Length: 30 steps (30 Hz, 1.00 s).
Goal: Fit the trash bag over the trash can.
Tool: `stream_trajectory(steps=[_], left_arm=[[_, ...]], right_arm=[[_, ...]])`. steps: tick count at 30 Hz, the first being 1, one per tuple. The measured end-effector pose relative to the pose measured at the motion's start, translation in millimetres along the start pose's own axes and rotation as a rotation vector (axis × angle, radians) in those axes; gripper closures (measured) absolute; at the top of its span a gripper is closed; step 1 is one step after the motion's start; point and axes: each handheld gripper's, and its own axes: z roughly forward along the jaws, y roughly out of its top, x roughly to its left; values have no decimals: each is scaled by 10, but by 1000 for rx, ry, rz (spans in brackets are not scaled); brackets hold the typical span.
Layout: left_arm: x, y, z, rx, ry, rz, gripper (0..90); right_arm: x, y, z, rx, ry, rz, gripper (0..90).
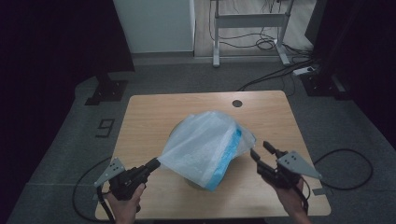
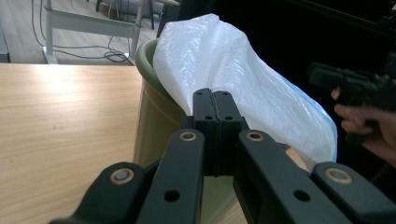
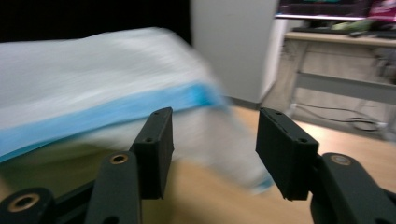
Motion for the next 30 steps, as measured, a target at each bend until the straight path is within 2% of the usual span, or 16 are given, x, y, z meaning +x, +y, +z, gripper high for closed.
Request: stream_trajectory(steps=[7, 12, 17, 25, 28, 30], left_arm=[[-40, -71, 10, 13, -9, 0, 900], [-72, -85, 38, 23, -12, 10, 900], [-82, -100, 56, 30, -12, 12, 900], [-90, -110, 70, 34, -13, 13, 900], [-95, -113, 73, 36, -16, 14, 900], [-107, -117, 77, 39, -18, 18, 900]], right_arm=[[448, -266, -112, 8, 130, 32, 423], [638, -319, -183, 2, 168, 14, 408], [752, -347, -225, 2, 212, 24, 401], [834, -382, -118, 28, 243, 41, 401], [847, -361, -92, 22, 256, 53, 449], [845, -345, -80, 14, 272, 68, 520]])
